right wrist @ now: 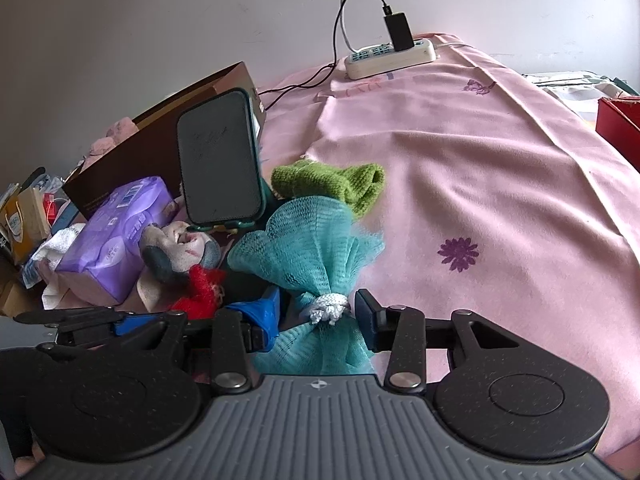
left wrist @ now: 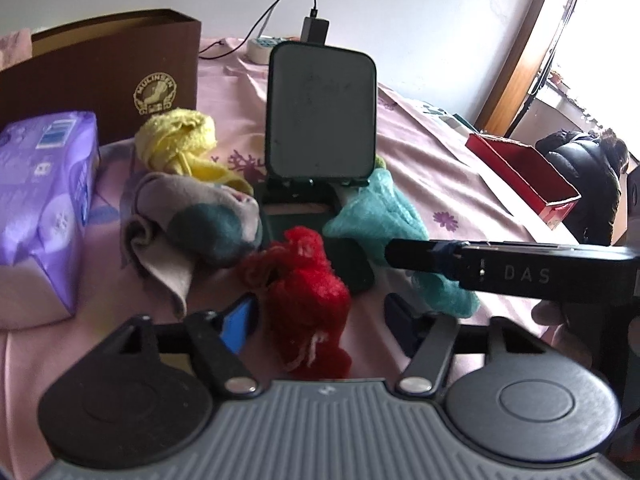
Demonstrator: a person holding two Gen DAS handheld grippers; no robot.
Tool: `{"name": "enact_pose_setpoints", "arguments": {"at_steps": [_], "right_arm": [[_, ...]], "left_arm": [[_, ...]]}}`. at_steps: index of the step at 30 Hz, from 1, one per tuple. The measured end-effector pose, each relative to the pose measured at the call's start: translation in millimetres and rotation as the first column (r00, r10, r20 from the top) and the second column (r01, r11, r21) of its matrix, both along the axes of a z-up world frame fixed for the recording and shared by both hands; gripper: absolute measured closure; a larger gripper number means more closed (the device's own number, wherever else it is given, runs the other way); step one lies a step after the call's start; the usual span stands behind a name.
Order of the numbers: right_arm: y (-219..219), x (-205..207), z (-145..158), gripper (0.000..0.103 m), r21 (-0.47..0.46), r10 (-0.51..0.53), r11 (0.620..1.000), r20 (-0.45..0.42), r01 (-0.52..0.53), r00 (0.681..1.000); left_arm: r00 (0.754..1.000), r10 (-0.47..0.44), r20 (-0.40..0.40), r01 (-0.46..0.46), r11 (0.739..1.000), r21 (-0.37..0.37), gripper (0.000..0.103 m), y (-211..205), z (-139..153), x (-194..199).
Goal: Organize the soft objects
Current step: 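Grasp the red yarn toy with the left tool while the right tool grasps the teal mesh puff, then carry the red yarn toy with the left tool while the right tool carries the teal puff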
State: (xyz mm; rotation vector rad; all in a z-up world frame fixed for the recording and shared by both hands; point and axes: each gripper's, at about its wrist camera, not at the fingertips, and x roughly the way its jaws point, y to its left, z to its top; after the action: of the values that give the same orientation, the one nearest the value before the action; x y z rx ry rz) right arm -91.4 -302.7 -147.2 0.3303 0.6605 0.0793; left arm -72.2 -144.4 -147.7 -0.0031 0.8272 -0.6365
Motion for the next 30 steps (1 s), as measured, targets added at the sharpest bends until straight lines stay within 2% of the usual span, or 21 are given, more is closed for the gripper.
{"name": "enact_pose_setpoints", "arguments": {"at_steps": [2, 3, 10, 14, 19, 21, 25, 30], "right_arm": [[2, -2, 1, 0.086, -0.008, 0.004, 1.000, 0.008, -0.004, 1.000], [3, -3, 3, 0.087, -0.004, 0.007, 1.000, 0.016, -0.007, 1.000], [9, -13, 7, 0.100, 0.025, 0.006, 1.000, 0.039, -0.007, 0.999], [5, -19, 9, 0.101, 0.087, -0.011, 0.996, 0.040, 0.007, 0.999], [7, -25, 12, 0.102, 0.140, -0.002, 0.990, 0.048, -0.005, 0.999], [5, -28, 12, 0.102, 0.208, 0.010, 0.978, 0.053, -0.021, 0.999], [5, -30, 9, 0.102, 0.366, 0.047, 0.929, 0.042, -0.059, 0.998], [21, -28, 19, 0.102, 0.432, 0.124, 0.890, 0.073, -0.143, 0.990]], "left_arm": [[1.000, -0.002, -0.005, 0.002, 1.000, 0.005, 0.072, 0, 0, 0], [1.000, -0.002, -0.011, 0.002, 1.000, 0.004, 0.076, 0, 0, 0], [0.999, 0.030, 0.011, -0.030, 0.999, -0.020, 0.079, 10, 8, -7], [0.998, 0.027, 0.048, -0.026, 0.999, -0.032, 0.079, 17, 18, -19], [0.997, 0.054, 0.051, -0.052, 0.997, -0.049, 0.080, 29, 22, -25], [0.997, 0.061, 0.052, -0.058, 0.996, -0.063, 0.080, 36, 24, -29], [0.996, 0.073, 0.057, -0.069, 0.995, -0.077, 0.080, 47, 28, -37], [0.994, 0.089, 0.065, -0.083, 0.993, -0.089, 0.080, 63, 35, -52]]}}
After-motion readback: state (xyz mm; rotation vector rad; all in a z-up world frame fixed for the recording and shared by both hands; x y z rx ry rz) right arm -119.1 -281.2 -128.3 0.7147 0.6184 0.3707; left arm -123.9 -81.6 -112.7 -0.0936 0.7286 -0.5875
